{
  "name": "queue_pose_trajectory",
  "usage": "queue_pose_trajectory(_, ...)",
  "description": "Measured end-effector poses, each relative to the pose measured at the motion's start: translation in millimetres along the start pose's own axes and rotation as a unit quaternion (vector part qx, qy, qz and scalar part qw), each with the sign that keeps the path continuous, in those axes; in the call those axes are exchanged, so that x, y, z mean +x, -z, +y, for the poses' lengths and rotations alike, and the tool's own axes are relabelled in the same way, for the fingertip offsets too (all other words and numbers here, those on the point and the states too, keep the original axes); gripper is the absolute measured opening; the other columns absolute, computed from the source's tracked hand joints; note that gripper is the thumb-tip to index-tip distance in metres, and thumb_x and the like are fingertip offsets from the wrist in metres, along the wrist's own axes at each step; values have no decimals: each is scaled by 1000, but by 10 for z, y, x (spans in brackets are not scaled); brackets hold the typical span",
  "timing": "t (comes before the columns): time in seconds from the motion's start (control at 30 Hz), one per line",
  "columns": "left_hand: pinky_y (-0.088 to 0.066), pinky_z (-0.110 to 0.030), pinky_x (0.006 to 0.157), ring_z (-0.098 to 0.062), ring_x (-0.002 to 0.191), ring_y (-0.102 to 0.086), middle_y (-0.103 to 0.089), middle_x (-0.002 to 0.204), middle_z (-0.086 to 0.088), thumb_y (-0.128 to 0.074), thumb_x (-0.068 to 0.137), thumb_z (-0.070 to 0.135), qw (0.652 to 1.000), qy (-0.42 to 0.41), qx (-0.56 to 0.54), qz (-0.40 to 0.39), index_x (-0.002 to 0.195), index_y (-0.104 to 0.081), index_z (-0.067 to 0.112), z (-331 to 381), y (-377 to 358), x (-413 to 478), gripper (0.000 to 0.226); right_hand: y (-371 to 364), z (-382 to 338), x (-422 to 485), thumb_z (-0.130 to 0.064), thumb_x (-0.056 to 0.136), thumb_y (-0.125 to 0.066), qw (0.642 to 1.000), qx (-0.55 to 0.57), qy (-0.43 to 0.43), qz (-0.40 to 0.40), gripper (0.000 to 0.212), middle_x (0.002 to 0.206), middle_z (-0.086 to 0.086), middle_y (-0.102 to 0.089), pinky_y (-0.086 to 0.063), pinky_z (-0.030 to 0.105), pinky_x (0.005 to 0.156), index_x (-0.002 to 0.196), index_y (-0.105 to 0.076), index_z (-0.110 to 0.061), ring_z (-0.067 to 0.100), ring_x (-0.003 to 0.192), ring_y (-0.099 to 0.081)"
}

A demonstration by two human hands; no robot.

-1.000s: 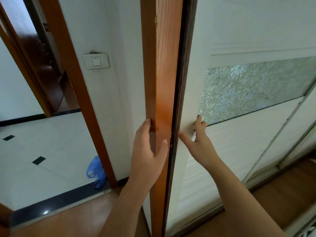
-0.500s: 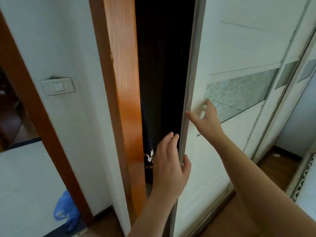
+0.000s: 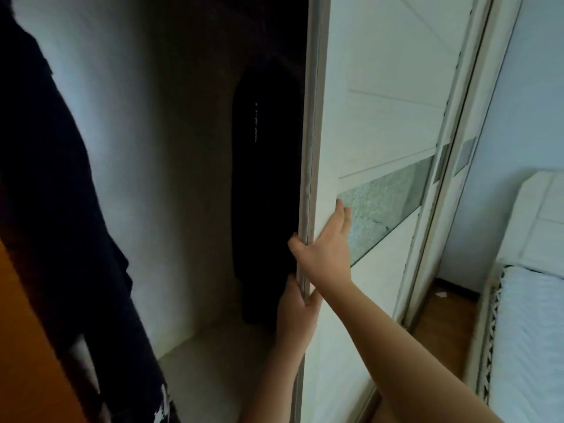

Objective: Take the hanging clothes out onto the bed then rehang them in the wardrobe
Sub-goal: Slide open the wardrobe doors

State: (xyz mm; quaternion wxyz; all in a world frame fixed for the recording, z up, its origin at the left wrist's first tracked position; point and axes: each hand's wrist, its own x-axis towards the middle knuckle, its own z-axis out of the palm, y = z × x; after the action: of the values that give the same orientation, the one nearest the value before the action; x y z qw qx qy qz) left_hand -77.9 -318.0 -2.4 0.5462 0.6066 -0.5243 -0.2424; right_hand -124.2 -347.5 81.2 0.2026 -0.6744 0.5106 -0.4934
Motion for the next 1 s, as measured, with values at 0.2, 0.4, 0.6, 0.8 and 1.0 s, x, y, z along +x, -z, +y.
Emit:
queue_pose_trajectory(0.2, -48, -30, 78, -24, 99, -62, -62, 105, -8, -52, 89, 35, 999, 8, 34, -6, 119, -46, 10, -30, -640, 468, 40, 244, 416, 558, -37, 75, -66, 999, -34, -6, 2, 101, 157, 6, 1, -41, 41, 104, 146, 4, -20, 29, 139, -28)
queue_pose_trajectory(0.4, -50, -37, 88, -30, 105, -61, -63, 113, -14, -54, 87, 39, 997, 0, 78, -11, 123, -45, 6, 49, -1215, 977, 50, 516, 803, 1138, -42, 75, -67, 998, -65, -13, -14, 103, 156, 5, -5, -41, 42, 100, 147, 3, -17, 30, 132, -38)
queue_pose_trajectory(0.6, -53, -32, 82, -25, 97, -65, -66, 105, -10, 9, 41, 95, 995, -22, 101, 1, 118, -47, 9, 48, -1766, 1372, 128, 692, 1184, 1660, -45, 75, -65, 997, -64, -12, -32, 103, 156, 7, -4, -41, 43, 103, 147, 4, -18, 32, 135, -33)
queue_pose_trajectory(0.8, -48, -23, 76, -21, 101, -63, -63, 110, -7, 22, 44, 88, 978, 4, 205, -31, 116, -45, 11, 155, -2166, 1688, 125, 829, 1533, 2106, -44, 80, -62, 995, -88, -15, -35, 100, 158, 5, 1, -38, 40, 105, 147, 7, -17, 31, 137, -31)
queue_pose_trajectory(1.0, -54, -26, 80, -20, 99, -65, -65, 109, -6, 35, 21, 85, 970, 8, 231, -73, 115, -46, 12, 171, -2531, 2052, 144, 940, 1851, 2508, -49, 80, -59, 993, -107, -23, -42, 99, 158, 5, 3, -36, 41, 106, 146, 9, -18, 31, 139, -27)
